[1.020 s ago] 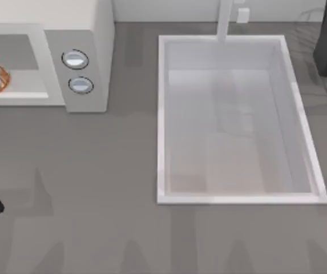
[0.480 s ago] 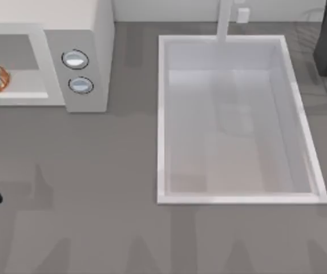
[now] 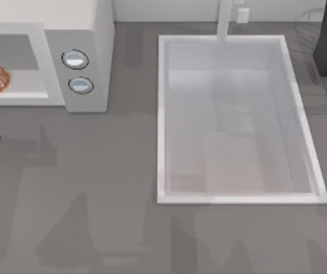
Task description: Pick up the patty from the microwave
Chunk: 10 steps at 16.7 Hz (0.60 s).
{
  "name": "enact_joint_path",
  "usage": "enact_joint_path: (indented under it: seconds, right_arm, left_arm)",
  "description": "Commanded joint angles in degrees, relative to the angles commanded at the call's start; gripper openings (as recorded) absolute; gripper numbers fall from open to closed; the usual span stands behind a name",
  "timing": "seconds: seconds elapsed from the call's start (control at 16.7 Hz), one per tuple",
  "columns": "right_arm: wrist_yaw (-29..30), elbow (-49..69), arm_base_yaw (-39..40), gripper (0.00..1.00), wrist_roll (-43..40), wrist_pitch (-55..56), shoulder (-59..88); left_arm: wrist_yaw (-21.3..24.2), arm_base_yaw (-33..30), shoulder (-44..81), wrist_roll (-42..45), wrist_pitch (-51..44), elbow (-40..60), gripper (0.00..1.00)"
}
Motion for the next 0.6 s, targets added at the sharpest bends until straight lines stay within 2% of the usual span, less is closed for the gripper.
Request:
enact_joint_path:
  seconds: [0.6]
  right_arm:
    - [0.00,0.00,0.00,1.00,0.00,0.00,0.00]
  left_arm:
    - [4.50,3.71,58.13,1.75,27.25,22.49,1.00]
